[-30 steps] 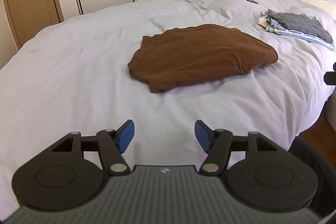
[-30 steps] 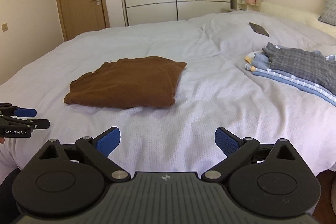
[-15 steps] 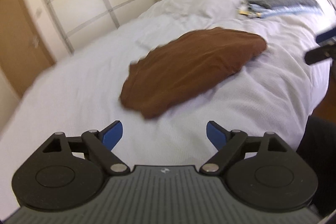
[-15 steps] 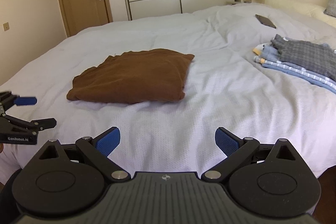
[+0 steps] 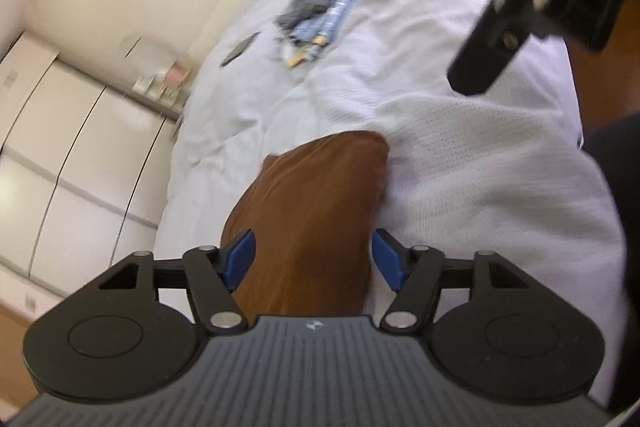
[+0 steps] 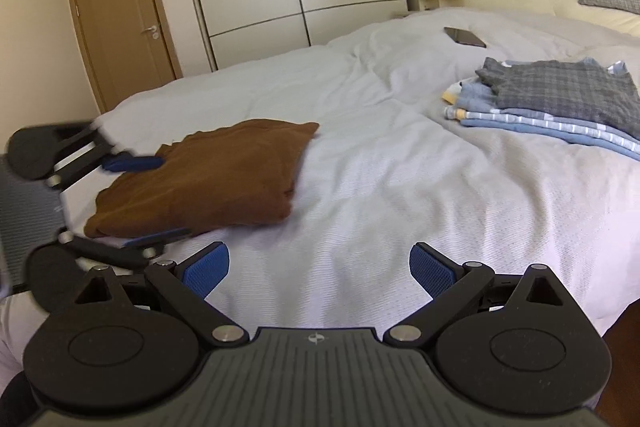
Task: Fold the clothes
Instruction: 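Grasp the folded garment ends with the left gripper while the right gripper grasps the other end, then lift the folded garment with both grippers and carry it over the clothes stack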
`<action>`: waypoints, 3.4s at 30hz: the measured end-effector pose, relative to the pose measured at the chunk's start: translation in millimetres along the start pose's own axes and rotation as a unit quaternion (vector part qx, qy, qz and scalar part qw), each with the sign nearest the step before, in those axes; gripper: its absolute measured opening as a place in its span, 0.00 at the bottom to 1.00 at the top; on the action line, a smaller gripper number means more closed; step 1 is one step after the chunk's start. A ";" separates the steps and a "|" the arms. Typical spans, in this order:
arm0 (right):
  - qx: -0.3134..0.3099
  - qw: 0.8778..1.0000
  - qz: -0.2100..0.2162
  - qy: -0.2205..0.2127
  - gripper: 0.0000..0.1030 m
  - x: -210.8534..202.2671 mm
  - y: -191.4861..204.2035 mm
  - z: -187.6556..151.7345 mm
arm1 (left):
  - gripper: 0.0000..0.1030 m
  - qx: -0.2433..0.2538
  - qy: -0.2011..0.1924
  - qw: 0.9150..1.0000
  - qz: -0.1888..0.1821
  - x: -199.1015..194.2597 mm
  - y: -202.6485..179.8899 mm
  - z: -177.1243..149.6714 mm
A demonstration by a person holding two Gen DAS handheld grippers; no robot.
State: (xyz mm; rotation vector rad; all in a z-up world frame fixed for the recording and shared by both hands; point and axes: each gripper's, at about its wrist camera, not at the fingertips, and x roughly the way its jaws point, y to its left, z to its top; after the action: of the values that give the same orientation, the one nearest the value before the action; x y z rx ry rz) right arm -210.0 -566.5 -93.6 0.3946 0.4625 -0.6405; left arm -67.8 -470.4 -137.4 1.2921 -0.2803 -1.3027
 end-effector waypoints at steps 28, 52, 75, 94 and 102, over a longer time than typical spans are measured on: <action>-0.491 0.871 0.011 -0.024 0.65 72.6 95.7 -17.3 | 0.55 -0.032 0.052 0.998 0.017 -18.6 16.4 -91.8; -0.668 0.742 -0.046 -0.024 0.34 150.2 125.0 -26.7 | 0.13 -0.065 0.086 0.993 0.038 19.1 38.4 -119.1; -0.623 0.776 -0.096 -0.029 0.20 69.1 140.5 3.0 | 0.08 -0.083 0.044 0.995 0.044 -66.1 64.1 -74.4; -0.599 0.798 -0.046 -0.054 0.19 28.3 101.8 -6.0 | 0.08 -0.100 0.112 0.987 0.056 -65.8 43.8 -43.7; -0.588 0.806 -0.017 -0.062 0.20 23.4 92.7 -0.7 | 0.08 -0.100 0.131 0.984 0.061 -69.1 43.7 -33.8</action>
State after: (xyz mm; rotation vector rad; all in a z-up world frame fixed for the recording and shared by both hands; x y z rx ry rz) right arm -133.8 -509.2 -87.3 -0.8434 0.6529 -0.3057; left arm -41.6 -407.6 -80.9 1.2388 -0.0406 -1.0161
